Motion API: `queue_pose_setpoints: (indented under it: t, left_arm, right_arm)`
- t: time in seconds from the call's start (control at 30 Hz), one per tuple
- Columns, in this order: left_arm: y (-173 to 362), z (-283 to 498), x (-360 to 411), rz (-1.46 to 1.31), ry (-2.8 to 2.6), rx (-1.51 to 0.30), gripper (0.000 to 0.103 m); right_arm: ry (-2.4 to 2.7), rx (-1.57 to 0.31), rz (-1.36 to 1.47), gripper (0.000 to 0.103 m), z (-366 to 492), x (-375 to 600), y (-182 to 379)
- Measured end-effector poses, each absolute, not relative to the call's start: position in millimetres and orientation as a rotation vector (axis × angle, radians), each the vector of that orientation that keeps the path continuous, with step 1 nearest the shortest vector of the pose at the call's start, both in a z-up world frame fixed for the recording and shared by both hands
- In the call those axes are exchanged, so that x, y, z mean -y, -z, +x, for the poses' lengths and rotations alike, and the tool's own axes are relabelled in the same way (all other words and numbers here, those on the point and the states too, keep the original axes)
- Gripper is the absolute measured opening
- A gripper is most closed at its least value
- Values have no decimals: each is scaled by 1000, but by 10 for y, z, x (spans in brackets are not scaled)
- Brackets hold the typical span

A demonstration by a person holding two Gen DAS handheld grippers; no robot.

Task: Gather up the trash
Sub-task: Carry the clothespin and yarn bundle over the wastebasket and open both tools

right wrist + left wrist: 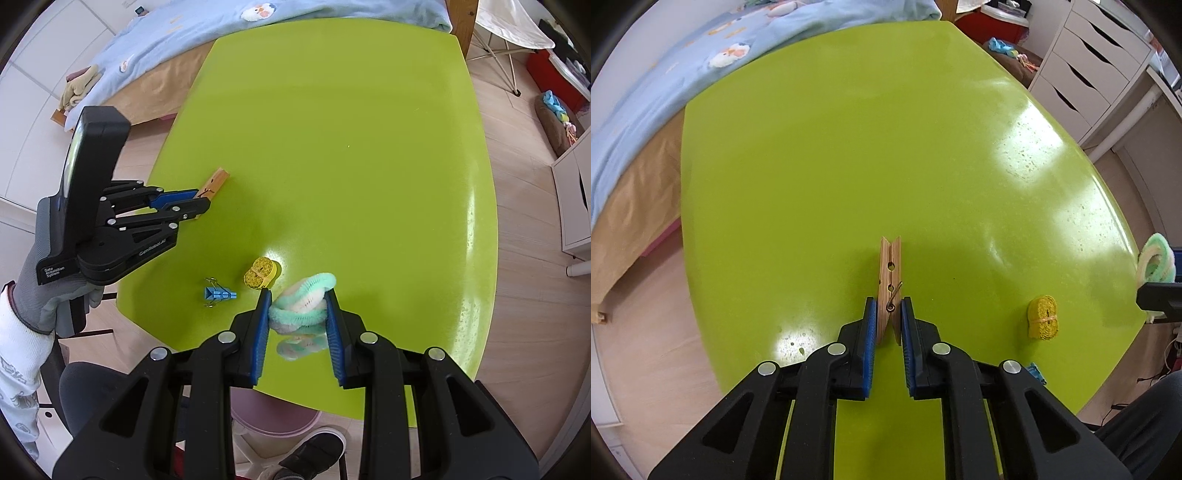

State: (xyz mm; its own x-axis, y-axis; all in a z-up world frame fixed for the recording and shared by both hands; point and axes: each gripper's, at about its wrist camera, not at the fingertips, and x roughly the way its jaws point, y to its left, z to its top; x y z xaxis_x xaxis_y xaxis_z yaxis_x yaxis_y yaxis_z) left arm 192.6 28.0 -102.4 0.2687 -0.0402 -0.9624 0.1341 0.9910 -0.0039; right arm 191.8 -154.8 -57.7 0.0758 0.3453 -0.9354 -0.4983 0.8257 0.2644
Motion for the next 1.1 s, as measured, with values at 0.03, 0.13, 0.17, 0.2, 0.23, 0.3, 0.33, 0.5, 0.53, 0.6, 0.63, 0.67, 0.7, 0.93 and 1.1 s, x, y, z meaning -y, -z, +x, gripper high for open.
queue_pose_setpoints:
  t: [0.03, 0.13, 0.17, 0.2, 0.23, 0.3, 0.33, 0.5, 0.53, 0.6, 0.63, 0.67, 0.7, 0.93, 1.1]
  left_arm:
    - [987, 1904, -280, 80, 118, -1285, 12]
    - [852, 1805, -289, 66, 122, -1256, 12]
    - [805, 1762, -281, 67, 122, -1247, 12]
    - [779, 1735, -251, 67, 120, -1240, 12]
    - [727, 1680, -247, 66, 116, -1230, 12]
    - [627, 1566, -247, 56, 108, -1212, 12]
    - [578, 1506, -236, 53, 105, -1203, 12]
    - [324, 1173, -163, 51, 103, -1151, 12]
    - [269, 1088, -140, 45, 107, -1137, 12]
    - [184, 950, -102, 40, 111, -1115, 12]
    - [141, 872, -78, 38, 112, -1104, 12]
    - [100, 788, -51, 35, 114, -1092, 12]
    - [65, 742, -33, 34, 117, -1084, 12]
    - [-116, 273, 94, -1, 134, -1019, 12]
    - [-135, 1, 210, -9, 148, -1005, 12]
  right_arm:
    - [-636, -1351, -135, 28, 1914, 1553, 568]
    - [-641, -1328, -136, 28, 1876, 1568, 524]
    - [-645, -1319, -137, 28, 1855, 1572, 507]
    - [-647, -1309, -138, 28, 1837, 1575, 488]
    - [-651, -1295, -138, 28, 1800, 1579, 459]
    - [-663, -1275, -138, 28, 1732, 1593, 408]
    - [-665, -1267, -143, 28, 1702, 1592, 384]
    - [-687, -1197, -162, 28, 1454, 1622, 190]
    - [-692, -1188, -164, 28, 1419, 1631, 163]
    - [-703, -1160, -179, 28, 1284, 1658, 84]
    - [-706, -1151, -183, 28, 1237, 1667, 58]
    - [-712, -1139, -186, 28, 1173, 1685, 23]
    - [-718, -1125, -188, 28, 1095, 1707, -20]
    - [-748, -1074, -198, 28, 691, 1811, -138]
    - [-767, -1067, -189, 28, 395, 1867, -141]
